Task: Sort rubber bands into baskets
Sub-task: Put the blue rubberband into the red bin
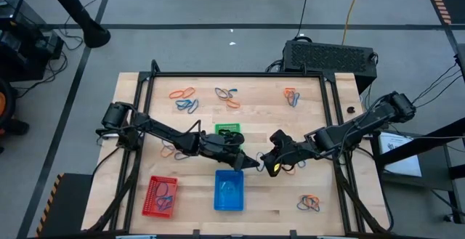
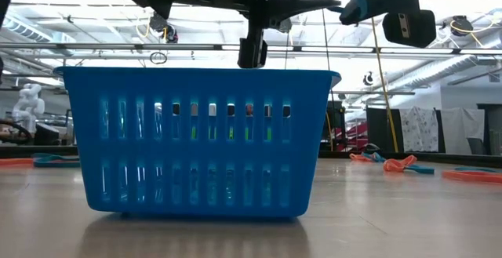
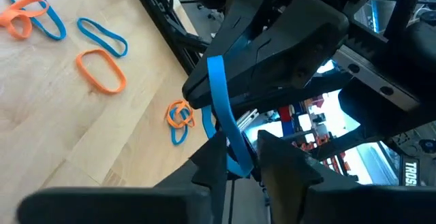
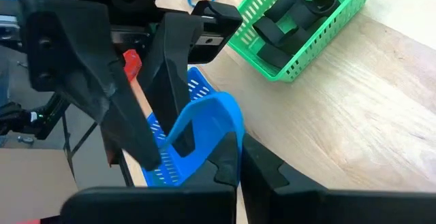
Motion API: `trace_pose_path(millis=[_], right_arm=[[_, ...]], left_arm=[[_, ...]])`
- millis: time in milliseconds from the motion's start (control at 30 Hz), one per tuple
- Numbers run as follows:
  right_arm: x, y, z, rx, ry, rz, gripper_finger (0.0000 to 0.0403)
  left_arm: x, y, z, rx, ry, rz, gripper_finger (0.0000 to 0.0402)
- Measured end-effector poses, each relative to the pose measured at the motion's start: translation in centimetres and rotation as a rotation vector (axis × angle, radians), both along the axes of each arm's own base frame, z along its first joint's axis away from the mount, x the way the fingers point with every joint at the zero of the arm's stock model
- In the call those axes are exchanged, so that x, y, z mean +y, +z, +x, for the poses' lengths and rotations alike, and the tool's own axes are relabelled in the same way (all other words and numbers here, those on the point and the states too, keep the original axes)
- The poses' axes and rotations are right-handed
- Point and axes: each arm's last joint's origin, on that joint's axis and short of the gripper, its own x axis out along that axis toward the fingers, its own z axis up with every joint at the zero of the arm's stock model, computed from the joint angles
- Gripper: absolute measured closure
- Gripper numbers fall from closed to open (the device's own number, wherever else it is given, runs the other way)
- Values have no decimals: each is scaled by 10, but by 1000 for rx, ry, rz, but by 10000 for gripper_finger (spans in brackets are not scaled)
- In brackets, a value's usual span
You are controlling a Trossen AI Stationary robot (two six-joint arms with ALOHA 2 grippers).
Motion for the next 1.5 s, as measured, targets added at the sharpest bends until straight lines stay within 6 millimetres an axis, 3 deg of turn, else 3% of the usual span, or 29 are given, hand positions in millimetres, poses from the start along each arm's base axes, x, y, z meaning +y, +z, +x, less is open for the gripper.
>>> trace_pose_path(millis=[233,400,667,833,967,1133,1333,1500], right_arm=[[0,0,0,0,4,-5,403],[0,0,0,1,19,-22,389],[0,0,0,5,59,-62,307],[2,-1,-1,27,139,-27,254],[3,-2,-2,46,191,-18,228],[-3,-3,-1,56,146,-1,221],[-24,-3,6,57,92,-30,230],[-53,-6,9,111,36,0,237]], left_arm=[[-1,-2,-1,15,18,13,386],[-3,-2,-1,18,14,21,393],[-3,-3,-1,17,-35,54,393],[2,2,-10,109,-97,101,393],[3,14,-32,248,-140,184,393],[-10,35,-77,447,-189,272,393],[-29,55,-143,690,-150,337,393],[-47,57,-190,890,-105,311,394]])
